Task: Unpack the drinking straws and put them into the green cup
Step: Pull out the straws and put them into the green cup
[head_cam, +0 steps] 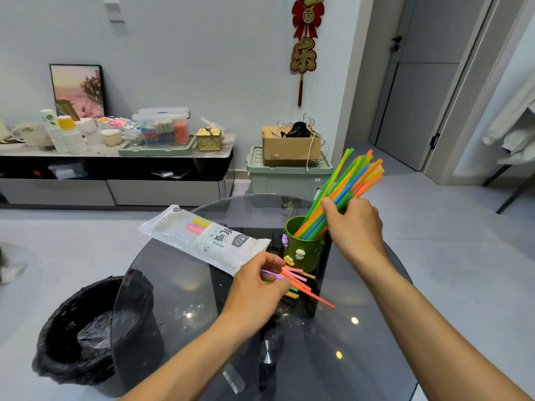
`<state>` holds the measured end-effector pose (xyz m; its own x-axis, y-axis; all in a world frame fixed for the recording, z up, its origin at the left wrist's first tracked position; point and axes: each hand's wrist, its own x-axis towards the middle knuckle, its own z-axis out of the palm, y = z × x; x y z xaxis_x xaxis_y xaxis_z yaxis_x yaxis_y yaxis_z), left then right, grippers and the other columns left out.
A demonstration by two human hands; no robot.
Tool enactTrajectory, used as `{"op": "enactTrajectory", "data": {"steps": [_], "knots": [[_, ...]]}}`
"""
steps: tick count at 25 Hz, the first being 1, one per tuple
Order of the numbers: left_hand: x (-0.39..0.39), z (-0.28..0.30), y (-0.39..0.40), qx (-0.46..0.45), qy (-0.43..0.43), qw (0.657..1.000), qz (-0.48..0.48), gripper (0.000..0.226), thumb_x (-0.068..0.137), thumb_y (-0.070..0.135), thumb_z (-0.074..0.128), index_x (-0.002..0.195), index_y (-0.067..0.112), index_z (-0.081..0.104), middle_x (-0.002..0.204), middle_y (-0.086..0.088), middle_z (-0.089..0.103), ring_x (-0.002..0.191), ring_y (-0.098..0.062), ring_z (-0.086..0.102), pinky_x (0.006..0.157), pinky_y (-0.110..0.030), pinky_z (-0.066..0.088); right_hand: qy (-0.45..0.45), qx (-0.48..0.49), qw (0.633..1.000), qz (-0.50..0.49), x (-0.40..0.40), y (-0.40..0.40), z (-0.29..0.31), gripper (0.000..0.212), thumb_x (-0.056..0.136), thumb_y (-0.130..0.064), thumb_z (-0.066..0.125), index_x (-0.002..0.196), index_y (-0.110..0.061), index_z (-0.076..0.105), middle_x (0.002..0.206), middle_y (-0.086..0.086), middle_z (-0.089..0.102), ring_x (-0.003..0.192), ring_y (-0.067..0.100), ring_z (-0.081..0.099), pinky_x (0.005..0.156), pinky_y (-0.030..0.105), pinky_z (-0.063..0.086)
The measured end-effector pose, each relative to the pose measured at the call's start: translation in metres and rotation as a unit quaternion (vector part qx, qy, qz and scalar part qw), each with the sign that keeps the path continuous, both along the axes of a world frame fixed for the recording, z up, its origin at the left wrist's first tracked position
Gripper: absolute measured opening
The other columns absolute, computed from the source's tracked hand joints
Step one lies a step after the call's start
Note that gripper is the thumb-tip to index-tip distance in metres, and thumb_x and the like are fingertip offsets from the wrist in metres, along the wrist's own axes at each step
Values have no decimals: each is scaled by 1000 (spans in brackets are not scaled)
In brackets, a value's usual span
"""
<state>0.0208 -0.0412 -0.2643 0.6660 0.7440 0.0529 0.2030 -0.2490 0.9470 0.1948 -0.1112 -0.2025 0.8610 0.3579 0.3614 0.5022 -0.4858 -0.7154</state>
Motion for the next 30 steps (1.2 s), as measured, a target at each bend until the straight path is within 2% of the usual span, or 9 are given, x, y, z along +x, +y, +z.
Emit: {"op": "enactTrajectory", "data": {"steps": [3, 6, 8, 10, 12, 14, 20, 24, 30], "knots": [[-2, 2, -3, -1, 3, 1000, -11, 17, 78, 15, 72, 86, 29, 67, 82, 8, 69, 67, 5, 59, 68, -18, 48, -16, -132, 991, 0, 8, -11, 1, 60, 91, -66, 43, 80, -11, 67, 77, 7, 70, 72, 28, 66, 64, 33, 54], [-3, 3, -2, -2, 6, 1000, -18, 15, 79, 15, 71, 85, 29, 68, 86, 7, 70, 69, 1, 61, 68, -18, 50, 136, -168, 976, 30, 18, -16, -9, 65, 79, -75, 52, 83, -11, 62, 70, 4, 69, 59, 21, 67, 57, 32, 57], [-3, 2, -1, -1, 6, 1000, -15, 15, 79, 16, 72, 85, 28, 68, 87, 8, 70, 73, -4, 62, 68, -18, 50, 272, -50, 957, 82, 24, -11, -18, 62, 72, -66, 71, 99, -10, 61, 75, -2, 60, 63, 14, 57, 53, 26, 45], [-4, 2, 0, -4, 6, 1000, -11, 16, 78, 16, 74, 85, 29, 68, 88, 8, 70, 78, -9, 64, 70, -20, 52, 367, 157, 905, 150, 29, 1, -21, 65, 72, -40, 83, 124, -12, 55, 98, -2, 65, 88, 14, 61, 65, 24, 42], [-3, 2, 4, -3, 8, 1000, -11, 17, 78, 16, 75, 85, 29, 68, 88, 9, 70, 81, -13, 66, 72, -23, 54, 361, 265, 876, 182, 37, 18, -21, 67, 71, -21, 85, 128, -11, 53, 113, 4, 68, 101, 19, 65, 80, 31, 50], [-3, 0, 7, -6, 11, 1000, -13, 17, 77, 15, 76, 84, 29, 69, 86, 9, 71, 81, -14, 66, 72, -24, 56, 340, 255, 888, 177, 40, 35, -18, 55, 70, -14, 86, 117, -9, 58, 100, 6, 68, 93, 23, 67, 83, 40, 55], [-4, 1, 13, -4, 14, 1000, -15, 17, 78, 14, 74, 79, 30, 70, 82, 9, 72, 72, -7, 64, 66, -21, 52, 306, 331, 885, 116, 51, 53, -16, 36, 67, 0, 76, 100, -8, 63, 76, 5, 68, 68, 24, 68, 59, 30, 57], [-6, 2, 13, -2, 11, 1000, -19, 18, 77, 15, 74, 78, 32, 69, 78, 11, 72, 68, -2, 63, 62, -17, 48, 359, 293, 874, 146, 51, 46, -30, 52, 70, -3, 82, 118, -7, 62, 103, 10, 73, 91, 27, 72, 78, 39, 59], [-9, 0, 14, 2, 7, 1000, -31, 20, 76, 19, 74, 78, 38, 68, 78, 12, 73, 71, -4, 65, 62, -16, 49, 364, 240, 884, 167, 45, 38, -39, 51, 67, -13, 87, 114, -9, 66, 106, 11, 75, 96, 27, 72, 84, 39, 58]]}}
